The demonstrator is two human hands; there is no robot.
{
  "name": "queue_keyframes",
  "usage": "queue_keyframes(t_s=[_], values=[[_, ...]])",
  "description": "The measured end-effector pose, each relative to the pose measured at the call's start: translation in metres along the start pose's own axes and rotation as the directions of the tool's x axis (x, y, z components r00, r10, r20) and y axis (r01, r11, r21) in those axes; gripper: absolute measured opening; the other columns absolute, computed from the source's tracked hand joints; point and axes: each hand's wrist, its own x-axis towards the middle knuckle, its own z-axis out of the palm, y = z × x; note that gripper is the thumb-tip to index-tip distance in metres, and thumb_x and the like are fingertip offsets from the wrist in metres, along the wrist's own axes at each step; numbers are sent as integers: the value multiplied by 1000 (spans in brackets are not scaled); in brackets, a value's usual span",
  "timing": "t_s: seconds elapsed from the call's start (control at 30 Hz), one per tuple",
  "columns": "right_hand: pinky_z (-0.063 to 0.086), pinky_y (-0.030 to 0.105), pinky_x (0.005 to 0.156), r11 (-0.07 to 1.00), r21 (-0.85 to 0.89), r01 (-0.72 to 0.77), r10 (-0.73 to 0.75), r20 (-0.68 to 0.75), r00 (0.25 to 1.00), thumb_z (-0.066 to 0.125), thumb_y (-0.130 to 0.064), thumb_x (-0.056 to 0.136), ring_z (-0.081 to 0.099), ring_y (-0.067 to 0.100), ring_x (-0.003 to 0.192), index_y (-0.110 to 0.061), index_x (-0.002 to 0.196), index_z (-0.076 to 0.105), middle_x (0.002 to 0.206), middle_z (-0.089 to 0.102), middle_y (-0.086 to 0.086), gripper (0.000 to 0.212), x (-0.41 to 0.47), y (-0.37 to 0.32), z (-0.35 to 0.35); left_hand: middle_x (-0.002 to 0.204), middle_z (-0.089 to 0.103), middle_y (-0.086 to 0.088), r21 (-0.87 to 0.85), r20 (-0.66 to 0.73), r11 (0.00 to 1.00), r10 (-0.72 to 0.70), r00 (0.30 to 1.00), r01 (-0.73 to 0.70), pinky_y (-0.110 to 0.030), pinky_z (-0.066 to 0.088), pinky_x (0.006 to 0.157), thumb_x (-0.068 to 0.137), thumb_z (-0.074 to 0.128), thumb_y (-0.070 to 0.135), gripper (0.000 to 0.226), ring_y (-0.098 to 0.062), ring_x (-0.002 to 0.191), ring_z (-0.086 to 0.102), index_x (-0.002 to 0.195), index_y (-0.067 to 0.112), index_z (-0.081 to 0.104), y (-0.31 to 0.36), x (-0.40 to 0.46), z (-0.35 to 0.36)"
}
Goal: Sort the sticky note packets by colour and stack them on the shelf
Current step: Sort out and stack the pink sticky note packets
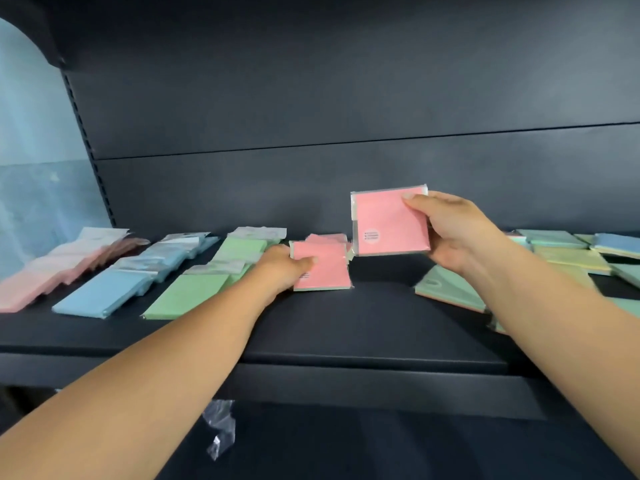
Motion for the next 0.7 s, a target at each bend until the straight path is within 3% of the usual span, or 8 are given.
queue_keyframes(t_s=[0.17,0.27,0.33,0.43,0.63,0.7], values=[[51,30,56,999,-6,-49,48,-84,995,57,-8,89,62,17,67,-8,85,56,80,64,7,5,4,9,2,112,65,-13,180,-25,983,35,999,-30,-32,43,83,88,57,41,44,-30,105,59,111,3,61,-1,9,2],[52,25,45,995,-37,-95,92,-77,993,58,-2,87,64,14,49,-5,79,57,71,64,9,9,-1,19,10,115,61,-15,279,-27,960,35,999,-26,-30,40,78,90,54,42,48,-31,107,57,112,1,57,4,3,0],[49,22,37,986,-90,-137,131,-70,989,58,0,87,62,13,41,-5,75,56,60,64,8,13,-6,25,18,122,57,-15,231,-28,973,12,1000,-5,-29,40,82,92,50,40,50,-32,111,54,119,-2,51,6,-3,-4],[49,21,38,964,-188,-186,180,-50,982,57,-1,88,60,16,56,-9,76,54,68,60,6,14,-12,33,31,128,53,-17,116,-35,993,14,999,-10,-33,43,94,94,46,37,51,-33,112,54,126,-3,45,2,-17,-16],[50,31,66,913,-351,-208,199,-61,978,64,-7,84,58,16,65,-13,73,55,73,60,4,15,-19,49,65,124,54,-6,284,1,902,338,941,-324,-28,36,93,94,42,42,50,-22,115,49,133,10,44,-28,-96,-41],[46,25,59,870,-455,-189,168,-88,982,66,-11,83,53,14,60,-13,70,53,68,56,3,18,-22,55,75,124,53,-3,313,17,857,426,905,-410,-25,34,92,94,40,43,49,-18,116,47,135,15,42,-39,-115,-45]])
